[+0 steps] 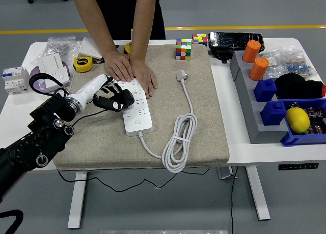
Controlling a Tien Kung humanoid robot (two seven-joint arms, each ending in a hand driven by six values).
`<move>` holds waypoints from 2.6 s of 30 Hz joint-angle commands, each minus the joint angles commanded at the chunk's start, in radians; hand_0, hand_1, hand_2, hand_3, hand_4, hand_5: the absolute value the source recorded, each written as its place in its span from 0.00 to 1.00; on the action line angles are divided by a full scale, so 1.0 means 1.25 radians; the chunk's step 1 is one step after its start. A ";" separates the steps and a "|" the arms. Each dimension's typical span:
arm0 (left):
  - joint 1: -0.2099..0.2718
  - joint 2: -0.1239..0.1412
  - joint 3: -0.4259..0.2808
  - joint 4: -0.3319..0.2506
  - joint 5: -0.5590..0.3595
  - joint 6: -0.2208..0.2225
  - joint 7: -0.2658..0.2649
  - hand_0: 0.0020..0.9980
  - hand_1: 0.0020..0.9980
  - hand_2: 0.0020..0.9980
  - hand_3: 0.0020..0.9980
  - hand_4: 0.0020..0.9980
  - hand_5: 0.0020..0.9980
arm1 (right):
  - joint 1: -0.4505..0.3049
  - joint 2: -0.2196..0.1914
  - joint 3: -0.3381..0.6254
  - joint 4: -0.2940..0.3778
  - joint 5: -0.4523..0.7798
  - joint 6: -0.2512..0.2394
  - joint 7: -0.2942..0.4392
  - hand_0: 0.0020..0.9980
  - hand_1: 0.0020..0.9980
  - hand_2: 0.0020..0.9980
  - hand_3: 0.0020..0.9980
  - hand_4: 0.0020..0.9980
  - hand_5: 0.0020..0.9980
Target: Pick up the plug,place it near the board,insert it into the board,press the button
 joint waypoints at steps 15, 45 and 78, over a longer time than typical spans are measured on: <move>-0.006 0.010 0.000 0.015 0.013 -0.006 -0.002 0.67 0.69 0.50 0.34 0.41 0.00 | 0.001 0.000 0.000 0.000 0.002 0.000 0.000 0.82 0.75 0.74 0.76 1.00 0.82; -0.005 0.009 0.026 0.019 0.014 -0.004 -0.003 0.68 0.70 0.52 0.35 0.43 0.00 | 0.000 -0.003 -0.001 0.000 -0.002 0.000 0.000 0.82 0.75 0.74 0.76 1.00 0.82; -0.010 0.009 0.020 0.021 0.014 -0.010 -0.001 0.69 0.70 0.54 0.46 0.47 0.00 | 0.002 -0.003 0.012 0.000 -0.008 0.003 0.003 0.82 0.75 0.74 0.76 1.00 0.81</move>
